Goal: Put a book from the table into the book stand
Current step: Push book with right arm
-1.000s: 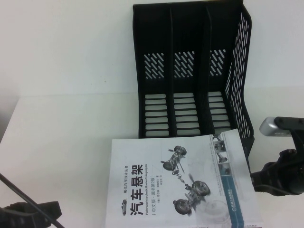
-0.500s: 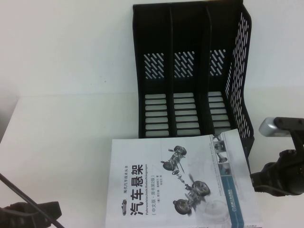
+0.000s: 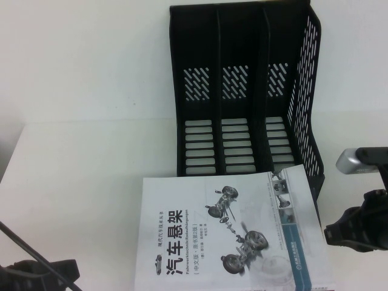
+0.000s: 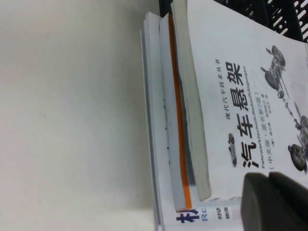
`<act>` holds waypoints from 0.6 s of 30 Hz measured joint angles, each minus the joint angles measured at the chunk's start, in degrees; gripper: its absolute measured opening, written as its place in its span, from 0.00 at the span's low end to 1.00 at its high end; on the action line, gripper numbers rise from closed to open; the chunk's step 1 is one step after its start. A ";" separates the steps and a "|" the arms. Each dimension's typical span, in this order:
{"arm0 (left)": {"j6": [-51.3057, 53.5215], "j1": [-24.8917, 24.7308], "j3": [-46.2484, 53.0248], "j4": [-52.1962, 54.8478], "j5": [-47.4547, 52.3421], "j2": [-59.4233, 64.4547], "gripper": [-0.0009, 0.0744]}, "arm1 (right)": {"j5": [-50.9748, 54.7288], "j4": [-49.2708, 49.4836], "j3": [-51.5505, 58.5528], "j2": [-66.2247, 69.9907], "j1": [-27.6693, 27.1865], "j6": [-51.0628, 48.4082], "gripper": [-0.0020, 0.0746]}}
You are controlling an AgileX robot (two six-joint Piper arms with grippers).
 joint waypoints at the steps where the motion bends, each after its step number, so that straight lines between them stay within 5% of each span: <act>1: 0.00 0.00 0.00 0.00 0.00 0.00 0.01 | 0.14 0.00 0.00 0.00 0.00 0.00 0.02; 18: 0.00 0.00 0.00 0.00 0.00 0.00 0.01 | 0.78 1.37 0.00 0.00 0.00 0.10 0.02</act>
